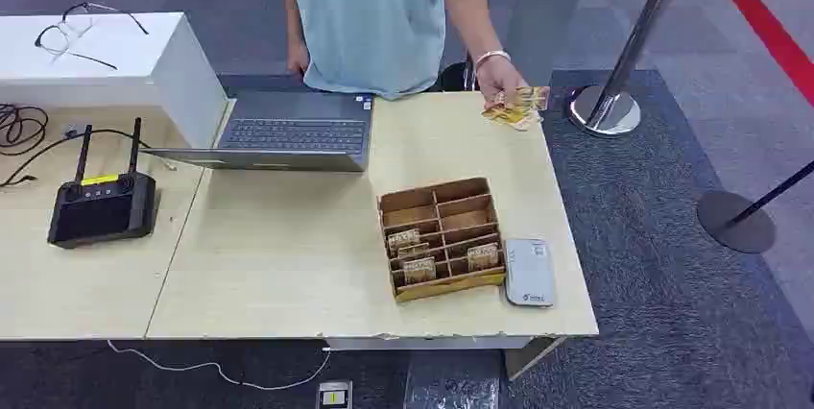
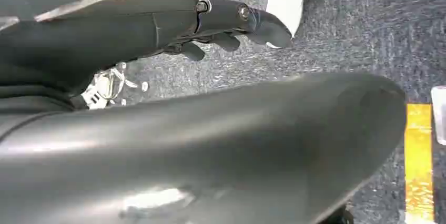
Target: Pass the card to the sensor for recognition and then transmit it.
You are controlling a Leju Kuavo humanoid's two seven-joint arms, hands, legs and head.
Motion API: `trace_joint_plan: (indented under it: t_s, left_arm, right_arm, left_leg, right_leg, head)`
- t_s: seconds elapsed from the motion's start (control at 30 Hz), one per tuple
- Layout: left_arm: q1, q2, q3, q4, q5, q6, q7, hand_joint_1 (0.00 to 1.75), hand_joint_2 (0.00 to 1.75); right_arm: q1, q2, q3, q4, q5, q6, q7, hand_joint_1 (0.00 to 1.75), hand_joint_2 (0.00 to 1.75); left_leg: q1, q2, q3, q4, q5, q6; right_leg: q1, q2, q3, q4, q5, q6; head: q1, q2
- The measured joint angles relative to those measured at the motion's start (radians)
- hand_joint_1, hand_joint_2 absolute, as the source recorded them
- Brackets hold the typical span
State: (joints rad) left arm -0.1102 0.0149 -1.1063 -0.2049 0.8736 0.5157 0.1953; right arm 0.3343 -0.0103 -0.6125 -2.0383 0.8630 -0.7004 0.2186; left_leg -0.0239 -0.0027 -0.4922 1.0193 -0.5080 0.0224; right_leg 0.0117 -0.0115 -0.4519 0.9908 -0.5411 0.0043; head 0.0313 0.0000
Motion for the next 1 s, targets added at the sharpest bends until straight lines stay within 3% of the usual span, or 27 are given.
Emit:
trace_joint_plan:
  t_s: [0.2,0.5,0.63,0.8,1.0]
  left_arm:
    - [-0.005,0.001,0.000,0.000,-0.007,-0.007,-0.006,0.00,0.00]
    - [-0.004,0.003,0.000,0.000,-0.017,-0.013,-0.023,0.00,0.00]
    - [-0.011,0.006,-0.003,0.000,-0.045,-0.027,-0.037,0.00,0.00]
    - [-0.014,0.010,-0.014,0.000,-0.073,-0.058,-0.036,0.00,0.00]
    - [-0.014,0.015,-0.034,0.000,-0.099,-0.076,-0.034,0.00,0.00]
  right_arm:
    - [-0.031,-0.089,0.235,-0.109,0.238,0.003,0.197,0.00,1.75]
    - [-0.053,-0.173,0.414,-0.162,0.233,0.003,0.242,0.00,1.75]
    - [-0.170,-0.247,0.572,-0.143,0.261,0.026,0.311,0.00,1.75]
    - [-0.312,-0.307,0.757,-0.081,0.294,0.106,0.309,0.00,1.75]
    - [-0.443,-0.338,0.914,-0.003,0.320,0.188,0.280,0.00,1.75]
  left_leg:
    - [0.000,-0.001,0.001,0.000,0.000,0.000]
    - [0.000,0.000,-0.001,0.000,0.000,0.000]
    - [0.000,0.000,0.001,0.000,0.000,0.000]
    - [0.000,-0.002,0.000,0.000,0.001,-0.001]
    - [0.000,-0.001,-0.001,0.000,0.001,-0.001]
  right_leg:
    - [0.000,-0.001,0.000,0.000,0.000,0.000]
    - [0.000,-0.001,-0.001,0.000,0.000,0.000]
    - [0.000,-0.001,-0.001,0.000,0.000,0.000]
    - [0.000,-0.003,-0.001,0.001,0.001,-0.001]
    - [0.000,-0.003,-0.002,0.001,0.000,-0.001]
  head:
    - [0.001,0.000]
    - [0.000,0.000]
    - [0.000,0.000]
    - [0.001,0.000]
    - [0.000,0.000]
